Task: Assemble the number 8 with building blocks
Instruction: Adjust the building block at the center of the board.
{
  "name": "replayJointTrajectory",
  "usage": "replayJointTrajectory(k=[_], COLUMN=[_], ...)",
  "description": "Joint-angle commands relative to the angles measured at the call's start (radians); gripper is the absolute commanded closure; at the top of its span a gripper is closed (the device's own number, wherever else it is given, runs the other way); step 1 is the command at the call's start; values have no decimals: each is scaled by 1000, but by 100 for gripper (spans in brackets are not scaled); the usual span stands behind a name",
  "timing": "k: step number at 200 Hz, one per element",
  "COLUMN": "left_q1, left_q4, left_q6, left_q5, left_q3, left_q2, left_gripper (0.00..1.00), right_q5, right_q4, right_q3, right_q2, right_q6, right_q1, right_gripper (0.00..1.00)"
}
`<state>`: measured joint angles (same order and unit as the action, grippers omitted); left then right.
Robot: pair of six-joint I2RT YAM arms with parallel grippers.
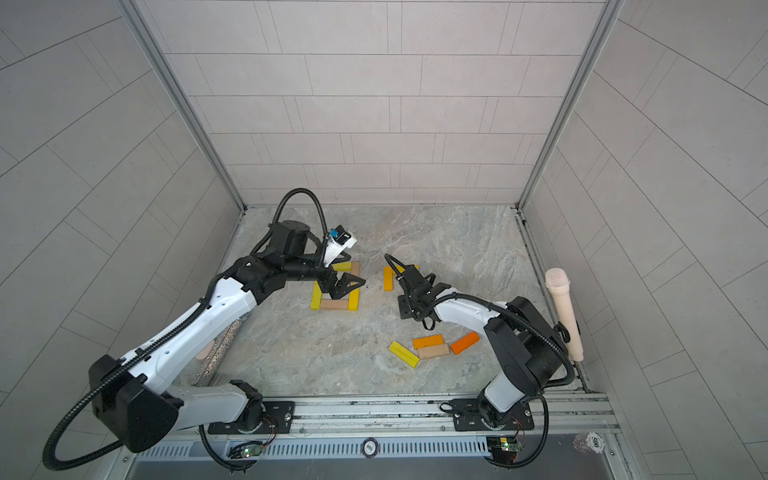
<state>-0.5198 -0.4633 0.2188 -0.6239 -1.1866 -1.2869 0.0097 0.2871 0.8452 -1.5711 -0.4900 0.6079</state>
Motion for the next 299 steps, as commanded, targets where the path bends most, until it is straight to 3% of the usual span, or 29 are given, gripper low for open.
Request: replayJointTrajectory(k=[1,45,86,299], left_q1=[-5,-6,-8,-25], left_q4=[-3,0,3,14], left_q6=[27,22,20,11], left_q5=[4,6,12,24], left_q3=[-20,-18,-16,-10], left_q2=[1,3,3,-3], left_gripper=[0,0,0,0], right_q5=[50,24,-37,11], right_q4=[83,106,94,31], right_q3=[6,-41,-23,126], right_q2=[15,62,16,-175], right_q6=[53,87,102,-145], right_q1=[-2,-52,-61,-33], right_gripper=[43,43,47,54])
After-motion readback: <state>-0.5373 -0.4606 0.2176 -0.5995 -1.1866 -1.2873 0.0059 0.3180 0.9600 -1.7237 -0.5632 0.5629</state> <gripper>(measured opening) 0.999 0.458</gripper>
